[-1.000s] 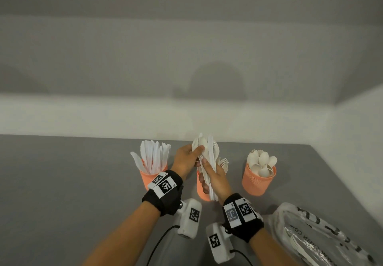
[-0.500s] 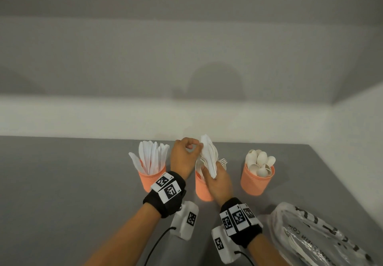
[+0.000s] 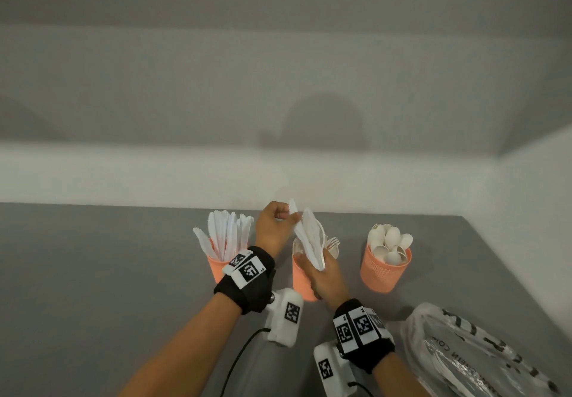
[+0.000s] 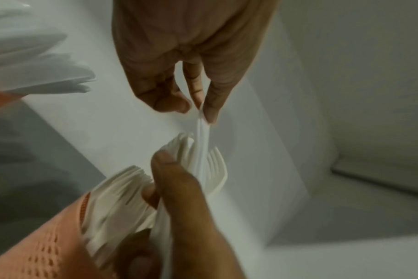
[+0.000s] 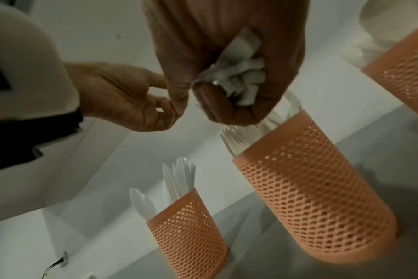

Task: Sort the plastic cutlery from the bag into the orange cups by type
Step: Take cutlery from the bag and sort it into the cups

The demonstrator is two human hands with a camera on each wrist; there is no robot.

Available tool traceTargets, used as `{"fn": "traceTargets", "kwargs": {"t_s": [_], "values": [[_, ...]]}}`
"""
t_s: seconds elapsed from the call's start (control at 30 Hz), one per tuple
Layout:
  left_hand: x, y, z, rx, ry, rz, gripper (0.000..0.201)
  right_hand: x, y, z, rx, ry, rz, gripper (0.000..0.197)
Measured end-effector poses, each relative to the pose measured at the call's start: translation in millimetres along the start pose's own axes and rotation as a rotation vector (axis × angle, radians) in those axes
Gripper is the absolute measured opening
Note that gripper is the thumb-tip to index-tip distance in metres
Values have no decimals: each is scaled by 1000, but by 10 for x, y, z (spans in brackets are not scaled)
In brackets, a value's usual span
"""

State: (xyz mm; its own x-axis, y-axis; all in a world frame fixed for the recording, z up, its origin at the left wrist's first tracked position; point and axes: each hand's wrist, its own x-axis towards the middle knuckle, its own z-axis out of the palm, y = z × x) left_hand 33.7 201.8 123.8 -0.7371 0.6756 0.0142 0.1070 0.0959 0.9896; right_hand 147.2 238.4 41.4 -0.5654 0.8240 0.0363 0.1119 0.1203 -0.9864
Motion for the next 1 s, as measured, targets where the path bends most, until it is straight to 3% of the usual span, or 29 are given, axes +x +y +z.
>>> {"fn": "traceTargets", "kwargs": {"t_s": [0.13, 0.3, 0.4, 0.53, 0.67, 0.77, 0.9, 1.0], "values": [[4, 78, -157, -290, -35, -153, 14, -33, -33, -24, 100, 3, 38, 35], [76, 170, -274, -423, 101, -104, 12, -86, -159, -29, 228, -92, 152, 47], [116, 152, -291, -414, 114, -71, 14, -121, -248, -21, 316, -177, 228, 37], [98, 96, -313, -268, -54, -191, 7, -150, -300, -60, 429, -257, 279, 31], [67, 9, -301, -164, -315, -371, 25, -177, -333, -63, 326, -301, 253, 24], [51, 11, -295, -154, -387, -413, 24, -186, -320, -61, 291, -318, 262, 17], [38, 44, -290, -36, -253, -334, 12, -212, -300, -79, 269, -340, 269, 20], [59, 20, -283, -100, -138, -231, 7, -230, -305, -94, 237, -329, 247, 18]]}}
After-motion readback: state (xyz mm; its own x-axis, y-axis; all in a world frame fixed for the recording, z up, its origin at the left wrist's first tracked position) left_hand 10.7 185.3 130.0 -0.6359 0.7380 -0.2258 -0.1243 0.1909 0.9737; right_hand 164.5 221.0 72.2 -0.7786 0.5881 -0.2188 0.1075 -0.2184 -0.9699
